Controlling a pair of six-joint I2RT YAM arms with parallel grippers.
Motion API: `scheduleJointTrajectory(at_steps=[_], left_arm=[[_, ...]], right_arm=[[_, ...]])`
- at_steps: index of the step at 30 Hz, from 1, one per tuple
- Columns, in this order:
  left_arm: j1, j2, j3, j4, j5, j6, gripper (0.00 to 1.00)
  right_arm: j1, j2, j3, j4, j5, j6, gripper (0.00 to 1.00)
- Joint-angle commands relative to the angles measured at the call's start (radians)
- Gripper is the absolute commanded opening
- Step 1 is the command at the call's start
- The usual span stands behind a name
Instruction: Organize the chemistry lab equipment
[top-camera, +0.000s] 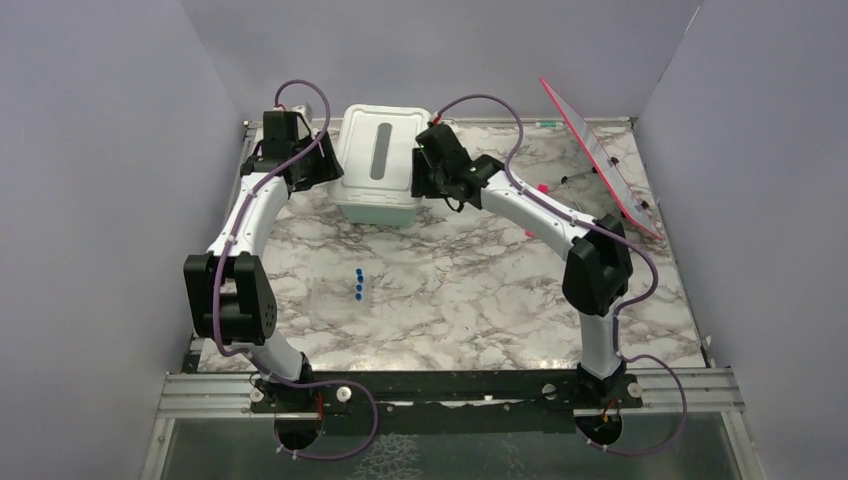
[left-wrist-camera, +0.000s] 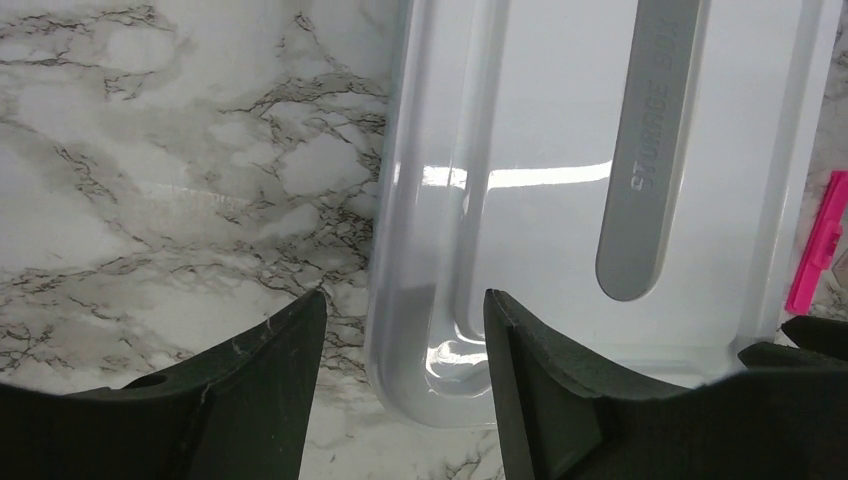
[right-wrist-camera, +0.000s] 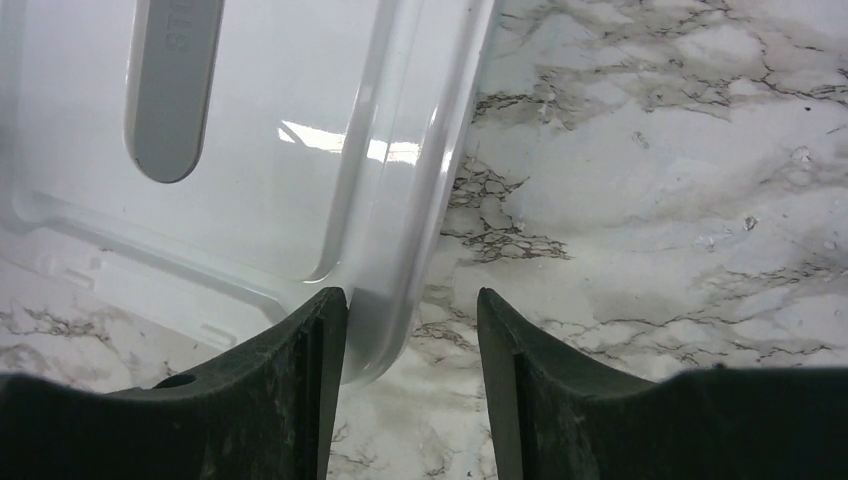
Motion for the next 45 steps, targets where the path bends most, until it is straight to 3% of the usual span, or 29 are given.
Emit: scheduleJointTrajectory(at_steps=[1, 21, 28, 36, 42, 45], left_arm=[[-0.001, -0.014, -0.003, 0.040, 0.039, -0.005, 0.60], [0.022, 0.226, 0.089, -0.044, -0.032, -0.009, 0.40], [0.022, 0.268, 0.115, -0.078, -0.046, 0.010, 0.40], [0.022, 0.281, 0.072, -0.081, -0.031, 0.005, 0.31], [0.022, 0.261, 0.126, -0.086, -0.060, 0.014, 0.26], [0.022, 0.223, 0.191, -0.097, -0.107, 0.019, 0.32]], right_arm=[[0.000, 0.044, 0.036, -0.058, 0.095, 0.015, 0.53], [0.000, 0.177, 0.160, -0.164, 0.158, 0.020, 0.53], [0.000, 0.232, 0.205, -0.205, 0.161, 0.021, 0.53], [0.000, 0.225, 0.149, -0.177, 0.069, 0.023, 0.33], [0.000, 0.178, 0.153, -0.129, 0.033, -0.016, 0.32], [-0.002, 0.143, 0.185, -0.127, 0.064, -0.034, 0.35]])
